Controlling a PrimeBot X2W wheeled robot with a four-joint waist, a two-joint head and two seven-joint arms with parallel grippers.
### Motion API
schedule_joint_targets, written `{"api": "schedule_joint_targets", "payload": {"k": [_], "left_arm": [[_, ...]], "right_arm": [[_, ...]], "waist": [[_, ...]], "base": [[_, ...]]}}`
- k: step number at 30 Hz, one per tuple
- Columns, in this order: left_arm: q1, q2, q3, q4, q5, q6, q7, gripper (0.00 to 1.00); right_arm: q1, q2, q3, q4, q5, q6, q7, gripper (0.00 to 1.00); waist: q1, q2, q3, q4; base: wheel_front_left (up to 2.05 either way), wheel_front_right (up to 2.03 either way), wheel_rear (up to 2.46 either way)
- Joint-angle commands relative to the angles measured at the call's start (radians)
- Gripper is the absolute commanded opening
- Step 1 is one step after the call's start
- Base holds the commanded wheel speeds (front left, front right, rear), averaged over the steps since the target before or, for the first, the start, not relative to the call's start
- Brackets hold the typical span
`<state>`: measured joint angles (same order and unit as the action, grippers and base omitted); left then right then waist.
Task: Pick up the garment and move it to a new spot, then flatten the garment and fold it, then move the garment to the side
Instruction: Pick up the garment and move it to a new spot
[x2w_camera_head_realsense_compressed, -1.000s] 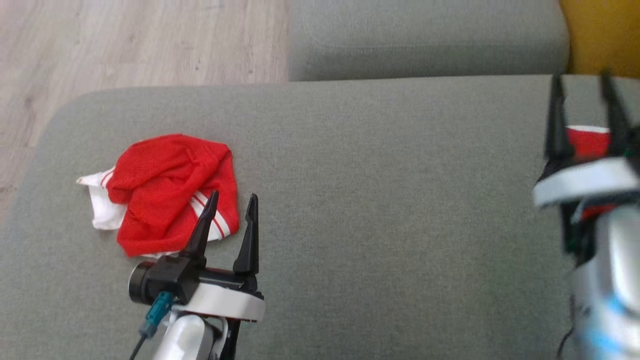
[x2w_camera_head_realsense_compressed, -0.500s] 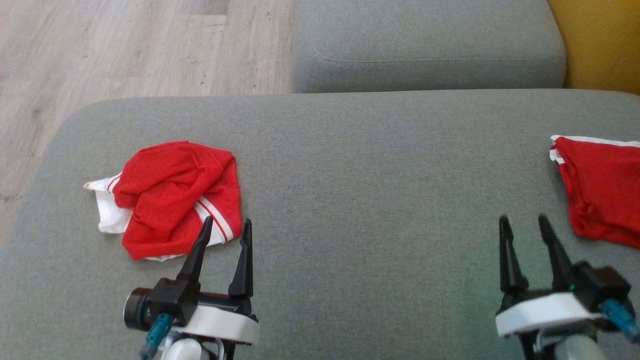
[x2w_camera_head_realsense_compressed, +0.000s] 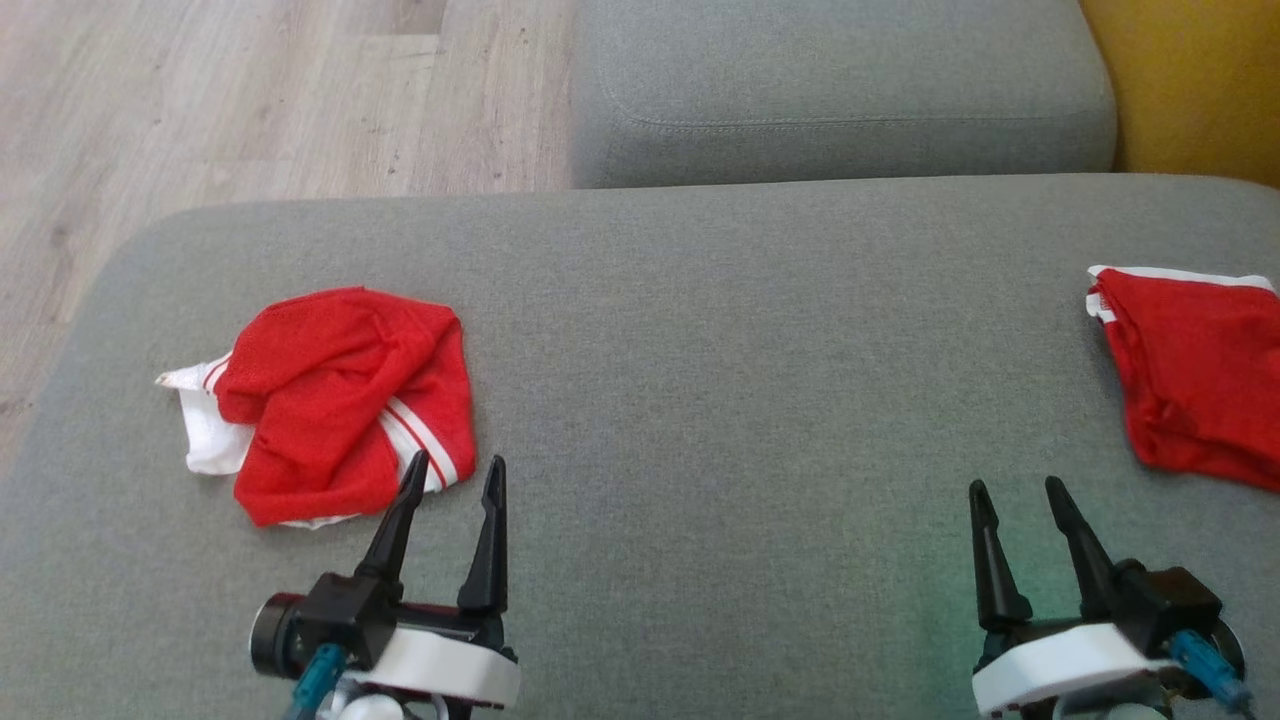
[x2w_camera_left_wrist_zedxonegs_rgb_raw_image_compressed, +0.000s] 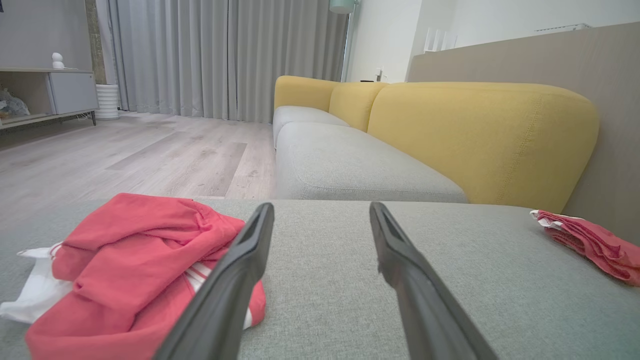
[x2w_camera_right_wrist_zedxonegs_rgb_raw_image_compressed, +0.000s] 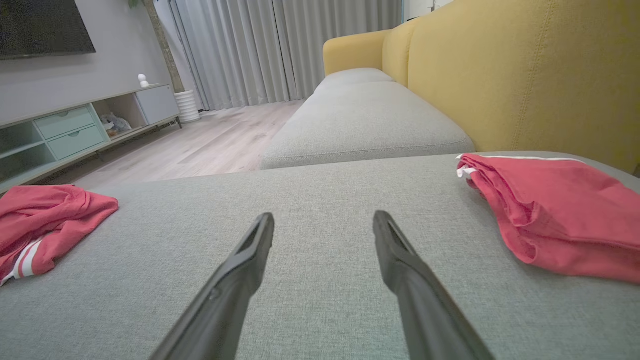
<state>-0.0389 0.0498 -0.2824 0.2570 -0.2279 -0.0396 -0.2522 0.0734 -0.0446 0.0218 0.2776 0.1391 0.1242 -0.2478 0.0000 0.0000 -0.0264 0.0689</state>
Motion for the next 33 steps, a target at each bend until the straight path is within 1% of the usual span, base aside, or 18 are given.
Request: {"api": "schedule_joint_targets", "payload": {"k": [1,7,11,16,17,20,33], "left_arm": [[-0.027,0.001,0.032,-0.035,-0.005,0.004,-0.010,1.00],[-0.031,0.001,0.025,-0.033,-0.010,0.005,-0.010,1.00],[-0.035,0.001,0.024,-0.027,-0.009,0.004,-0.010,1.00],[-0.037,0.001,0.024,-0.023,-0.003,0.007,-0.010,1.00],[-0.037,0.001,0.024,-0.023,-0.003,0.007,-0.010,1.00],[-0.031,0.001,0.035,-0.018,0.006,0.006,-0.010,1.00],[-0.013,0.005,0.083,0.001,0.035,-0.004,-0.010,1.00]], "right_arm": [[-0.040,-0.006,0.021,-0.033,-0.001,0.007,-0.014,1.00],[-0.039,-0.006,0.020,-0.045,-0.001,0.007,-0.014,1.00],[-0.032,-0.006,0.028,-0.060,0.007,0.007,-0.014,1.00],[-0.021,-0.006,0.049,-0.079,0.015,0.007,-0.014,1.00],[-0.021,-0.006,0.049,-0.079,0.015,0.007,-0.014,1.00],[-0.019,-0.006,0.080,-0.089,0.022,0.007,-0.014,1.00],[0.000,-0.006,0.196,-0.086,0.062,0.007,-0.014,1.00]], "waist": [[0.0000,0.0000,0.000,0.000],[0.0000,0.0000,0.000,0.006],[0.0000,0.0000,-0.007,0.030],[0.0000,0.0000,-0.020,0.088],[0.0000,0.0000,-0.020,0.088],[0.0000,0.0000,-0.028,0.125],[0.0000,0.0000,-0.055,0.304]], "base": [[0.00,0.00,0.00],[0.00,0.00,0.00],[0.00,0.00,0.00],[0.00,0.00,0.00],[0.00,0.00,0.00],[0.00,0.00,0.00],[0.00,0.00,0.00]]}}
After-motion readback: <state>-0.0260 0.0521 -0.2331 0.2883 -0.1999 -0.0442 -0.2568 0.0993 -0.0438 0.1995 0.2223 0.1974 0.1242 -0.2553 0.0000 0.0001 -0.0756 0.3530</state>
